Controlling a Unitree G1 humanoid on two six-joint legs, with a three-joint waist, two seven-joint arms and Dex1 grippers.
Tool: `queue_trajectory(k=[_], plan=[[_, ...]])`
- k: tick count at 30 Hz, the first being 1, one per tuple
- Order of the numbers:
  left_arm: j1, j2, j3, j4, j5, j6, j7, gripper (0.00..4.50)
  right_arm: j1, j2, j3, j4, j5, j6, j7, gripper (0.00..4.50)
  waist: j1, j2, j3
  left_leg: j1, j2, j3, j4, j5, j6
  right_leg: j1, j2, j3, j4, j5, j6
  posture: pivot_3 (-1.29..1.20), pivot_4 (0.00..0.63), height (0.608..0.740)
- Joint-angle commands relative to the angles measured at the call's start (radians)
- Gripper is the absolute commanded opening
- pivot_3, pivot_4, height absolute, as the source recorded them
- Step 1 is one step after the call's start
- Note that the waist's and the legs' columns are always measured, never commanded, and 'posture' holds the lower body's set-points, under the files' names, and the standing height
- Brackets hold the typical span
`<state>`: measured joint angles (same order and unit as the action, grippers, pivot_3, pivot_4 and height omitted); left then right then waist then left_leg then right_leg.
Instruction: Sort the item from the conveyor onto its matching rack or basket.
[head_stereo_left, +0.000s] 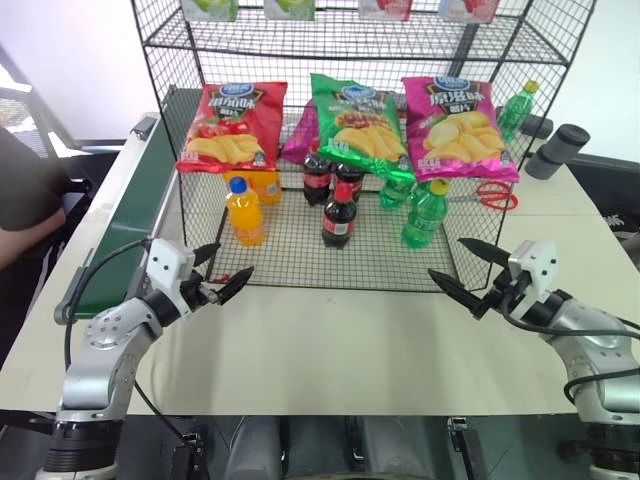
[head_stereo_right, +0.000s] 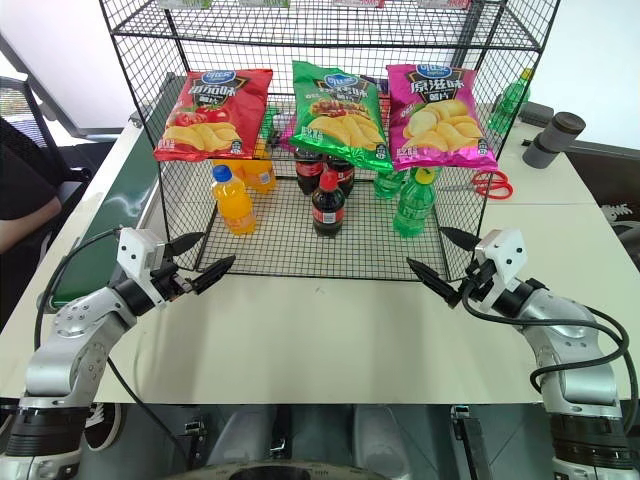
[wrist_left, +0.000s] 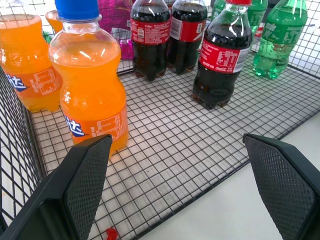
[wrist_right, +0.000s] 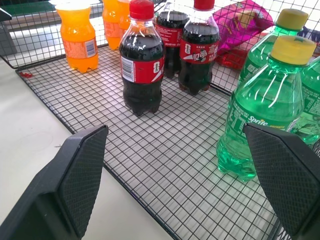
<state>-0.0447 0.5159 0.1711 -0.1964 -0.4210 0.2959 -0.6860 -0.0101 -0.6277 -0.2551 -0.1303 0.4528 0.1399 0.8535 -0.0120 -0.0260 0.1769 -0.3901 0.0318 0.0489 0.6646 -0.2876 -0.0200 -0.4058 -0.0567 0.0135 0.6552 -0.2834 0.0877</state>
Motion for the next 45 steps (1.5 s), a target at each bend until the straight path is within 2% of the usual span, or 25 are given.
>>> queue_trajectory(k=[1,30,45], plan=[[0.0,0.002,0.0,-0.006,0.016,-0.026,0.002,4.5,-0.007,0.003,-0.01,-0.012,0.005,-0.02,0.005,4.49,0.0,0.0,0.0,0.0,0.0,0.0,0.0,0.0,0.0,0.0,0.0,0.0,0.0,0.0,0.0,0.0,0.15,0.74],[0.032,-0.005,0.021,-0.026,0.016,-0.035,0.014,4.5,-0.016,0.023,0.011,0.007,-0.02,-0.046,-0.008,4.49,0.0,0.0,0.0,0.0,0.0,0.0,0.0,0.0,0.0,0.0,0.0,0.0,0.0,0.0,0.0,0.0,0.15,0.74],[0.025,-0.008,0.019,-0.026,0.021,-0.032,0.05,4.5,-0.069,0.059,0.043,0.052,-0.061,-0.08,-0.046,4.49,0.0,0.0,0.0,0.0,0.0,0.0,0.0,0.0,0.0,0.0,0.0,0.0,0.0,0.0,0.0,0.0,0.15,0.74]])
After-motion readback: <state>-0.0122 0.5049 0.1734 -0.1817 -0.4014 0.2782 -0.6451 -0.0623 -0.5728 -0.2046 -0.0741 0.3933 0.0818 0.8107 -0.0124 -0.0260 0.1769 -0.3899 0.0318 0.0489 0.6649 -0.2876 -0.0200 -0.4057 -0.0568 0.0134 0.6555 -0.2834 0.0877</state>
